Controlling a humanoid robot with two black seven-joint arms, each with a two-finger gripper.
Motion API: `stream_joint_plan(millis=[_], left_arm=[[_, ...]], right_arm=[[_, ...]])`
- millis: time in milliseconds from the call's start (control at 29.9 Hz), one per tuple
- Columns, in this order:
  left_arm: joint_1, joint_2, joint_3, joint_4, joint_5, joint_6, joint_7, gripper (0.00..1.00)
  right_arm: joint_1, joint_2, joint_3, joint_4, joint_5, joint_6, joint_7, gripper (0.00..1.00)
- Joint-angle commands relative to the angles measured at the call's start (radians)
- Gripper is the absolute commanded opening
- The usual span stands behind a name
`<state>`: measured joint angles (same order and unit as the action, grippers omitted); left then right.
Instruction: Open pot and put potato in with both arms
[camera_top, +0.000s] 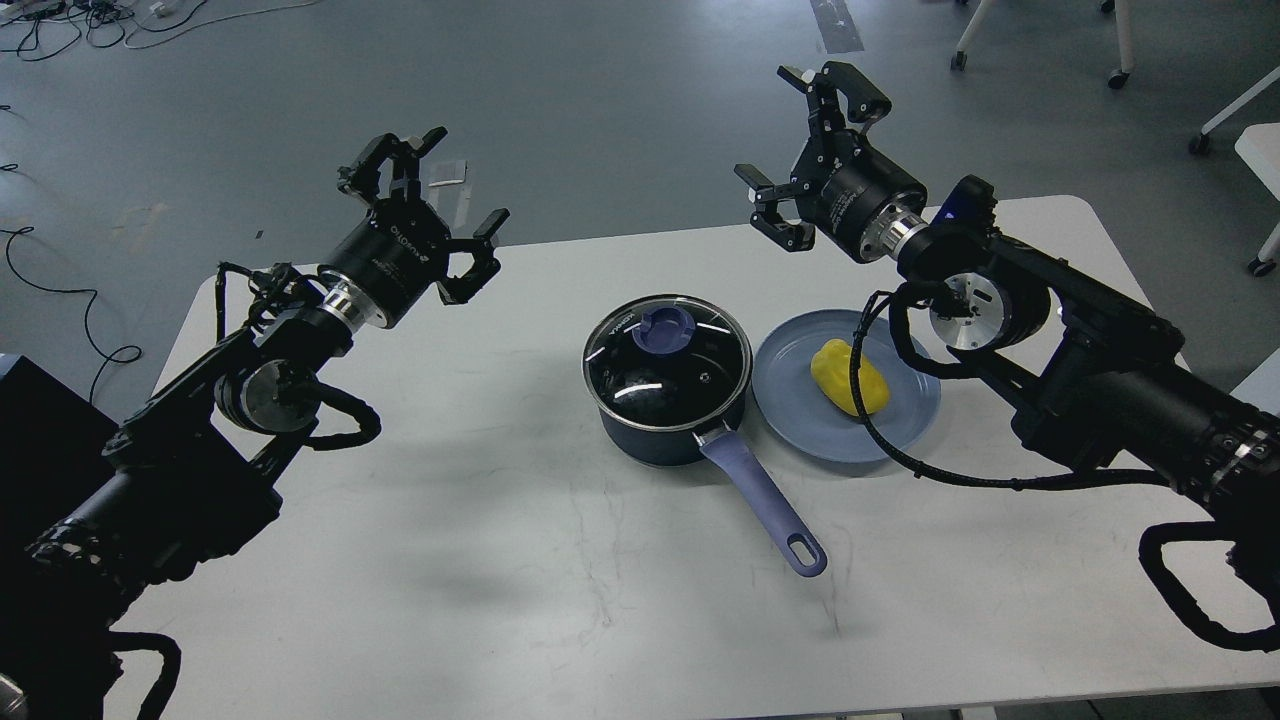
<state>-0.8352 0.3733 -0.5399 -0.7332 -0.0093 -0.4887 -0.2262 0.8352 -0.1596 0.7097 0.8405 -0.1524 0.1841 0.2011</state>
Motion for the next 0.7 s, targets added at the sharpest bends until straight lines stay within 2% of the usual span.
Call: stream_joint_plan(millis=[0, 669], left_arm=[[0.001, 0.004, 0.0, -0.003, 0.002, 0.0, -0.004, 0.98], [-0.001, -0.001, 0.011, -0.006, 0.003, 0.0, 0.004, 0.98]], right_arm=[[-0.002, -0.001, 0.0, 0.0, 0.001, 0.006, -0.003, 1.0], [0.01, 0.003, -0.012, -0.009, -0.001, 0.0, -0.008, 1.0]])
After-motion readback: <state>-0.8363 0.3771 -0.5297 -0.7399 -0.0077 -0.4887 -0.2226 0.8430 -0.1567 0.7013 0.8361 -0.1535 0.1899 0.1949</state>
